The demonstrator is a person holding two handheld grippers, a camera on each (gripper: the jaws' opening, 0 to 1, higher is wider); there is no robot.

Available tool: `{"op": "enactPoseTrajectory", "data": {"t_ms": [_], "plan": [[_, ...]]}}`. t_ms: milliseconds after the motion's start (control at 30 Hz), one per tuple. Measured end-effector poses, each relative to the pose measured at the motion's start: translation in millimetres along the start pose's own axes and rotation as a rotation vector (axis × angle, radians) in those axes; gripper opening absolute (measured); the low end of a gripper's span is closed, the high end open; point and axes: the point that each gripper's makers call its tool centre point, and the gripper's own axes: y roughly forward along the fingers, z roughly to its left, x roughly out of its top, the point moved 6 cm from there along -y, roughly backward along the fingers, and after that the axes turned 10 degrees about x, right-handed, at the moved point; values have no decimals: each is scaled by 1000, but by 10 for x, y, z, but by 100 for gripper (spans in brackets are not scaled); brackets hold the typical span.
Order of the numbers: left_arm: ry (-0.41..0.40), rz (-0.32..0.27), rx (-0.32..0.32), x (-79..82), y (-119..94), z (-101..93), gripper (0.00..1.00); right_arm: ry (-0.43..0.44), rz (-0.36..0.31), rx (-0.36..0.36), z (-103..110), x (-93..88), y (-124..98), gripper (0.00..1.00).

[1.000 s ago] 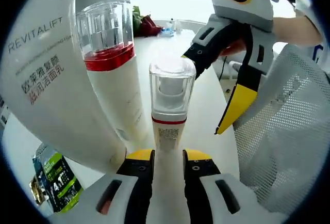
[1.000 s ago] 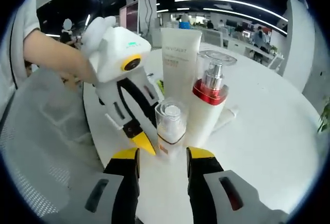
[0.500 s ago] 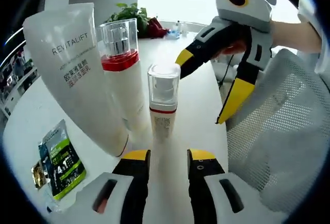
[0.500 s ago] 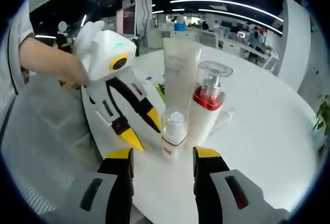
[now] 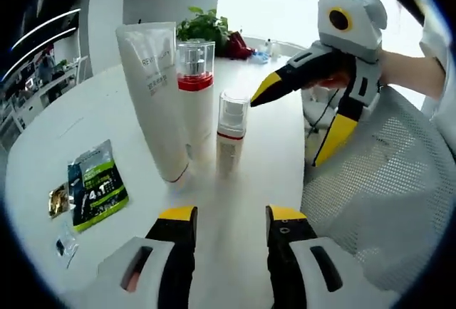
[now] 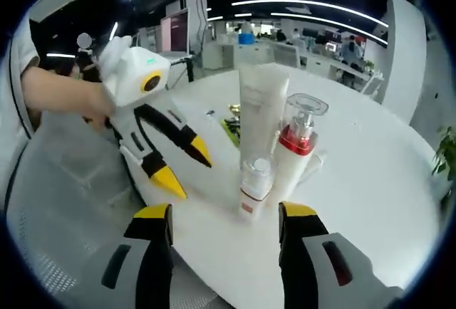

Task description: Arrange the skincare products in the storage area until every visible bottle or jar stands upright without overlapping.

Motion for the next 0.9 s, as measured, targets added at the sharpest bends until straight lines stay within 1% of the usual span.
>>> {"op": "enactPoseTrajectory", "data": {"t_ms": [133,200,367,500,567,700,900], "plan": [[-40,-5,16,-35,-131,41,36,10,-15,-12,5,48,-55,64],[-66,-12,28,-20,-234,35,38,11,-25,-21,17,89,-88,65],[-125,-27,68,-83,-459,151,46,23,-45,-36,64,174,-159,66],[-152,-25,90,-118,-596,170,49,35,-49,-48,89,184,-187,68],[-180,-29,109,-150,-687,193,51,50,-55,-45,132,192,-204,69],[-215,-36,136,-134,-841,166,58,77,-71,-46,191,201,-237,73],[-290,-89,165,-136,-1119,218,61,146,-127,-52,232,253,-305,75]]}}
